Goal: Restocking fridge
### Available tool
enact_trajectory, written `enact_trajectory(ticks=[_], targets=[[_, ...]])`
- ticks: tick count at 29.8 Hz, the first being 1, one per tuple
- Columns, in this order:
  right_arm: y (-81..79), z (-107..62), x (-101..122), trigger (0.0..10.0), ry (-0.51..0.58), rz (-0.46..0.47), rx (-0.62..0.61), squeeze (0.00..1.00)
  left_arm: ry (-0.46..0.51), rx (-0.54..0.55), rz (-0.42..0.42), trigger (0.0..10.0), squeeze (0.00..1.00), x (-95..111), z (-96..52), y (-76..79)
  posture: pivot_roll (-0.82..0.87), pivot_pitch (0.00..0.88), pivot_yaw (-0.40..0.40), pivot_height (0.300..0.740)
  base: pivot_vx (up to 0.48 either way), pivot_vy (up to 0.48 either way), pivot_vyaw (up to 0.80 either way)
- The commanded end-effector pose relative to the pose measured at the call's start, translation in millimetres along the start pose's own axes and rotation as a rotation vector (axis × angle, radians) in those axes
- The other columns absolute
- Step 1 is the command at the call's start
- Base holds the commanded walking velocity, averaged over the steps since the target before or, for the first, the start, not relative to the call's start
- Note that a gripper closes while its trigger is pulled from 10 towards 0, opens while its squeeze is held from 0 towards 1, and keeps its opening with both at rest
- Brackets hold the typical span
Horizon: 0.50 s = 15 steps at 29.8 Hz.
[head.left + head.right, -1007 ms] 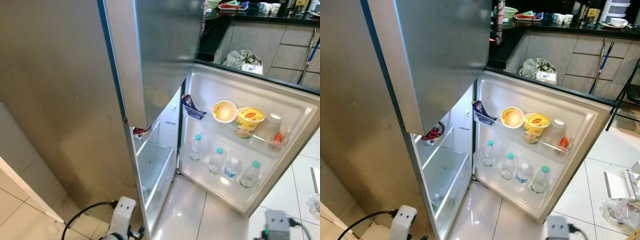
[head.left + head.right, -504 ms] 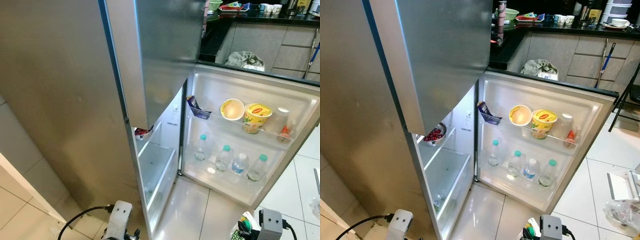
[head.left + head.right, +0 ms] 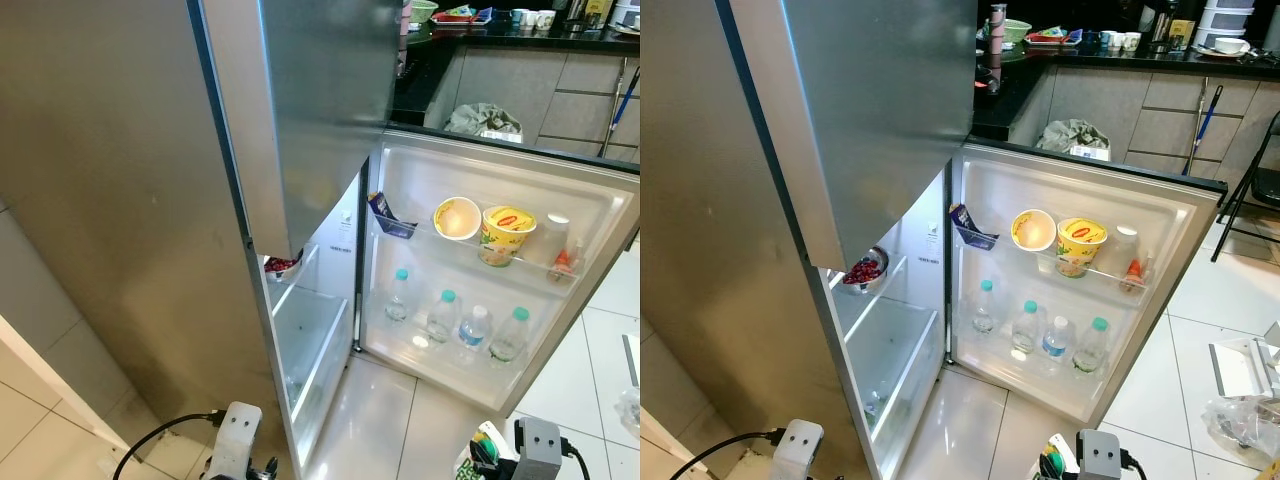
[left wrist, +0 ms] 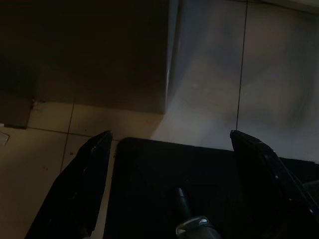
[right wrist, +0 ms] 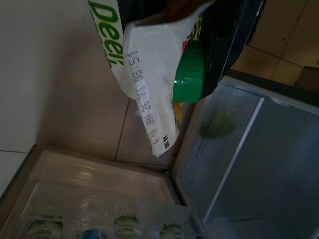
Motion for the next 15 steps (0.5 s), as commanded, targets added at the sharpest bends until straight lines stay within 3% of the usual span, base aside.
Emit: enact_trajectory(ticks=[1,15], targets=[[6.3,-3.4,-4.4,10.0,-0.018,-0.03,-0.056,0.0,-0.034,-0.007,-0.003,10.0,0.0,-11.5,-3.0,1.8,-0.1,0.101,0.03,0.74,0.0,0.0,0.0],[24.3,-9.8,-11.1,10.0,-0.093,-0.129,-0.208,0.0,-0.055,0.019,-0.04,10.0,0.0,-14.3,-2.8,0.7,-0.11,0.098,0.03,0.74,0.0,0.0,0.0]])
Point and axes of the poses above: a point about 5 cm out from each wrist's last joint towards the gripper, its own z axis pointing out of the wrist towards the gripper, its own x axis along the axis of the wrist's last joint, y = z × x, the point moved 1 cm from there along z, pointing out of the wrist towards the gripper, and after that the axes turned 11 degrees about z, right-handed, at the moved point
